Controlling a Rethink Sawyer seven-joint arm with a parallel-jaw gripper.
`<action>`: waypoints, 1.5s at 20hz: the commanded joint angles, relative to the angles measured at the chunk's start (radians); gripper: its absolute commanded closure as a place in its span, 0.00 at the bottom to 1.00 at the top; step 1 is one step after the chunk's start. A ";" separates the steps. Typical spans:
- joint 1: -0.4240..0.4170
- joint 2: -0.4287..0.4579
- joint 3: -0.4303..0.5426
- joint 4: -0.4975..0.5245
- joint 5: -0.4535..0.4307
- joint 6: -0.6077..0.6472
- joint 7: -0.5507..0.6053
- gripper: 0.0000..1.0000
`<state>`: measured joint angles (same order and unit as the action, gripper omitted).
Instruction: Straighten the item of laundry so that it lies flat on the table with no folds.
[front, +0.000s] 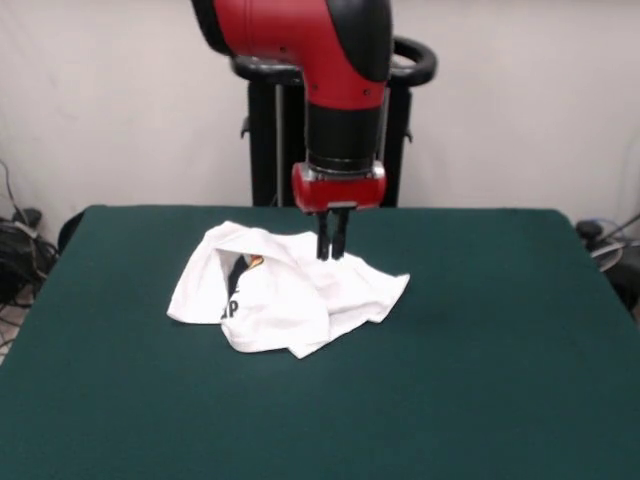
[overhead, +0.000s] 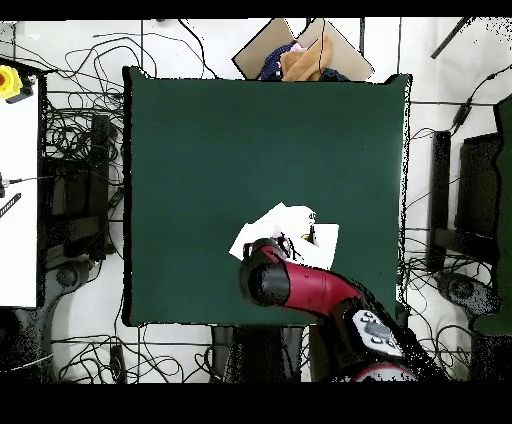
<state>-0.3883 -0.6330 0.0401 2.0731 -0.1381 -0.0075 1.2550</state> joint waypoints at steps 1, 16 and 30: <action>0.003 0.188 -0.025 -0.151 0.036 -0.100 0.217 1.00; 0.240 0.352 -0.294 -0.220 0.155 -0.273 0.225 1.00; 0.063 0.054 -0.050 -0.002 0.121 -0.010 0.274 1.00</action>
<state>-0.3163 -0.4540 -0.0998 1.9955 -0.0903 -0.1339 1.2550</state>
